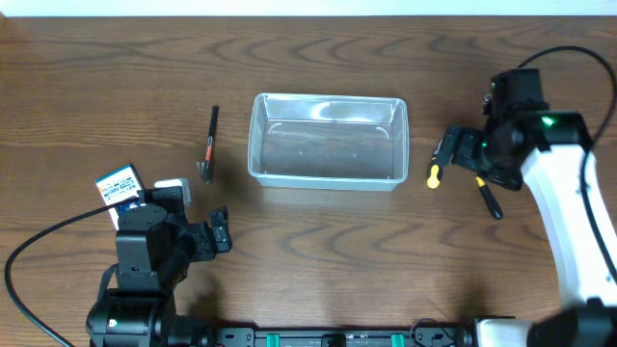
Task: Pack container
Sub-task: 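Move the right gripper over the yellow-black ratcheting screwdriver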
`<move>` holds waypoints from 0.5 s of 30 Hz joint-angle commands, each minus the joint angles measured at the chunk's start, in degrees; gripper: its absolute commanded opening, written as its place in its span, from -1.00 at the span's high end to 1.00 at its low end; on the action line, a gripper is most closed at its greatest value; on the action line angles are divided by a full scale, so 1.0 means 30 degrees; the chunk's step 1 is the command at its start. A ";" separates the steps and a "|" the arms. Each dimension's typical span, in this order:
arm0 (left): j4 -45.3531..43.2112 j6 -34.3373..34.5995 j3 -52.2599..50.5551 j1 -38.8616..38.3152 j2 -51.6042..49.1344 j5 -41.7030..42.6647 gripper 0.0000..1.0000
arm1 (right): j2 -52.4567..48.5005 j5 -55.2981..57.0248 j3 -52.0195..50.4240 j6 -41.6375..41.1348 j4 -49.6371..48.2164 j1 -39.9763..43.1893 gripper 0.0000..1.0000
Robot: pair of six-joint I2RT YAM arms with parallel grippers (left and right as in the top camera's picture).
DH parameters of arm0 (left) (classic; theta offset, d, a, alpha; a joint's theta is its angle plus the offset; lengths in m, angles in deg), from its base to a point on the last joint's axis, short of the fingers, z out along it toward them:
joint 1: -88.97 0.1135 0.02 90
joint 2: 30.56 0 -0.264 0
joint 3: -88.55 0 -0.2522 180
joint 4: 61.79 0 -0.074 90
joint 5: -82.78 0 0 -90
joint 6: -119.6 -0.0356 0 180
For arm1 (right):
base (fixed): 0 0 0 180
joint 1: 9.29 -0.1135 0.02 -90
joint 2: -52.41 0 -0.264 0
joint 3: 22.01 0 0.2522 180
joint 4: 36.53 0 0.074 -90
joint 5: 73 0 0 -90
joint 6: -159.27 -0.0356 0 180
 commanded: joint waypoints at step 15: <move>0.0087 0.0182 0.0386 0.0080 -0.0044 -0.0219 -0.96 | -0.5821 0.0597 0.0262 -0.0423 -0.2769 -0.0182 -0.99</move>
